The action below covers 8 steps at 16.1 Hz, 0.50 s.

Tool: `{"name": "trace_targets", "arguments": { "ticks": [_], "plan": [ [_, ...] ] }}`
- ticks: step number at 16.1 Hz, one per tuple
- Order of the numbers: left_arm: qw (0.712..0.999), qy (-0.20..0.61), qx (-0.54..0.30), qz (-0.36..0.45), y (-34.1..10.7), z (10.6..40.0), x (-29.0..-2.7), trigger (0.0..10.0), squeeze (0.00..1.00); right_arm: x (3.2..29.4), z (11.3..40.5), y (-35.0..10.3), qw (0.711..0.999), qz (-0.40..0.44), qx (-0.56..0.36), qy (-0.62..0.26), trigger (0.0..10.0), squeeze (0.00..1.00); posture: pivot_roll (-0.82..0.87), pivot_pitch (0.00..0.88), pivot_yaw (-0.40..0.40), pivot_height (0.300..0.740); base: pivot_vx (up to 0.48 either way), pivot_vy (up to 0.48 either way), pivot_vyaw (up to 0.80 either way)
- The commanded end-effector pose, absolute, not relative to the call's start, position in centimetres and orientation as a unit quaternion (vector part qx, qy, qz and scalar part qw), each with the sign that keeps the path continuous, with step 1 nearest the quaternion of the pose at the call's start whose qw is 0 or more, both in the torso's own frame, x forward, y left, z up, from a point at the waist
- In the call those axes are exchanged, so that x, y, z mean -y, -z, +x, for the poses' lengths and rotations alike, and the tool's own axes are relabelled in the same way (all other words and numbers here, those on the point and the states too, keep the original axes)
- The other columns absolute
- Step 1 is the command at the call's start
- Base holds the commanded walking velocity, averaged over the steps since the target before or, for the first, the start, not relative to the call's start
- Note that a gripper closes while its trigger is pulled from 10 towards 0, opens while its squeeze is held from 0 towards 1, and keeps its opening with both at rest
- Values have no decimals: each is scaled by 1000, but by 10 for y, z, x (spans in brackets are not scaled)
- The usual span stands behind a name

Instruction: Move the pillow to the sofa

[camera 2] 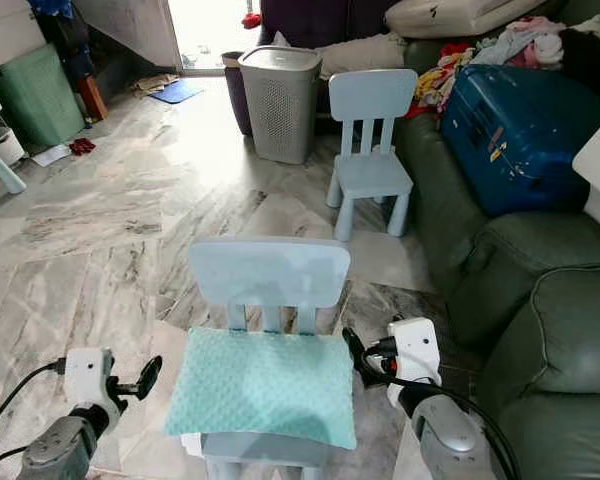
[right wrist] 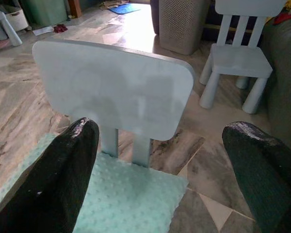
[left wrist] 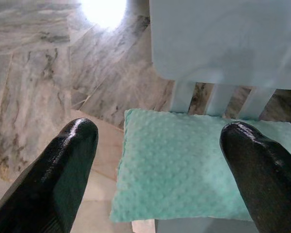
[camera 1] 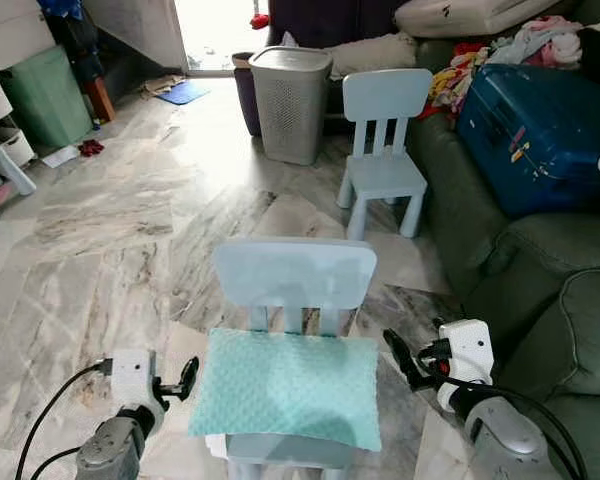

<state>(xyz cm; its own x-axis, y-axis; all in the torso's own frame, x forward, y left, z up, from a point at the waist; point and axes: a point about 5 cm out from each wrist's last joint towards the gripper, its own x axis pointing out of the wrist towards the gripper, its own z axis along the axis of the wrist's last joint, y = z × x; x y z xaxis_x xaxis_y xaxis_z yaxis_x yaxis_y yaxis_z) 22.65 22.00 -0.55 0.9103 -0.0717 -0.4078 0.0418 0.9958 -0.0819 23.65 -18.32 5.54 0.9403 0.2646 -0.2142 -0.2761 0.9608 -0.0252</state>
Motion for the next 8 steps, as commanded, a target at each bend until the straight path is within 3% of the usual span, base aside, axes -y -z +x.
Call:
{"name": "trace_targets", "arguments": {
  "ticks": [1,8],
  "plan": [
    [978,40,-204,-25,3,231,-220,10000,0,185,239,-57,986,-25,-102,-127,10000,0,-138,8,22,740,0,0,0],
    [980,74,-184,-23,-4,240,-208,10000,0,187,238,-55,988,-18,-104,-113,10000,0,-145,20,28,740,0,0,0]
  ]
}}
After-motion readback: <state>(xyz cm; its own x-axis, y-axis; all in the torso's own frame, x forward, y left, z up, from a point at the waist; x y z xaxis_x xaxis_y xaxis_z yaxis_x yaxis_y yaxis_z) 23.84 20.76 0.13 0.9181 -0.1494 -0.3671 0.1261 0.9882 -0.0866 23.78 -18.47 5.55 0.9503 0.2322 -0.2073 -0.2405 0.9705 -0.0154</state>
